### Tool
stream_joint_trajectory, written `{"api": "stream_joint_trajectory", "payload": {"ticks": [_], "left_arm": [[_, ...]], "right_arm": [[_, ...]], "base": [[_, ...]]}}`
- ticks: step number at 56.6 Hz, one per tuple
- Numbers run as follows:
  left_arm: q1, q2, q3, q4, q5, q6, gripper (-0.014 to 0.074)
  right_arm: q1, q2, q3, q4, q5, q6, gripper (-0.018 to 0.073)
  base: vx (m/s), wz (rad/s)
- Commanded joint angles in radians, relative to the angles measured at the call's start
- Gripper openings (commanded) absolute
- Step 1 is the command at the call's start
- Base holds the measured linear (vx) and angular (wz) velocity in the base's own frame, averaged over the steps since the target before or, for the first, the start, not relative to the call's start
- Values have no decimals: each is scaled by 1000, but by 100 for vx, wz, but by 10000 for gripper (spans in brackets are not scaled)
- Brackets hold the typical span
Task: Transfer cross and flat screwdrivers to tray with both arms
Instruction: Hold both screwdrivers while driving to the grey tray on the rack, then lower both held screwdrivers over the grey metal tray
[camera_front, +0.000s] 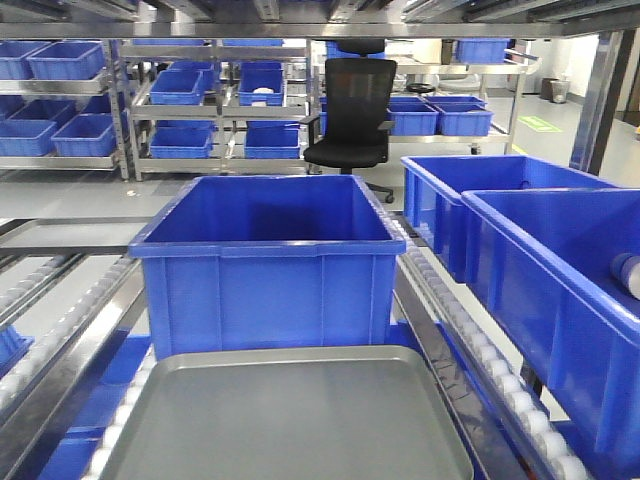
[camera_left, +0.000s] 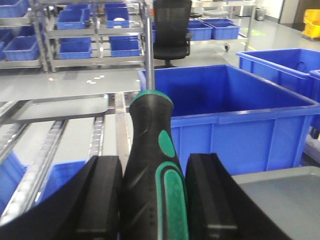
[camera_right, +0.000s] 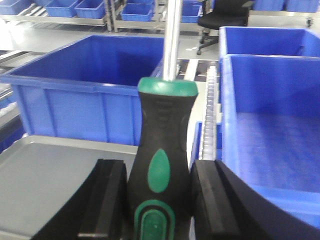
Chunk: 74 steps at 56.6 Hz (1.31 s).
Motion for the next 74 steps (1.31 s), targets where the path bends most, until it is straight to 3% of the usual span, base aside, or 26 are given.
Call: {"api": "stream_joint_trajectory", "payload": {"ticks": [1, 37, 54, 69, 74], "left_arm": [[-4, -5, -26, -1, -99, -3, -6], [-4, -5, -26, -1, -99, -3, -6], [-4, -5, -26, -1, -99, -3, -6], [-4, -5, -26, -2, -98, -7, -6], [-4, -5, -26, -41, -82, -13, -6]], "right_arm": [[-3, -3, -27, 22, -85, 2, -8], [-3, -3, -27, 22, -85, 2, -8], [-3, -3, -27, 22, -165, 2, -8], [-3, -3, -27, 75, -143, 2, -8], [-3, 2, -27, 102, -102, 2, -8]], "base": [[10, -13], [1, -2], [0, 0], [0, 0], [0, 0]]}}
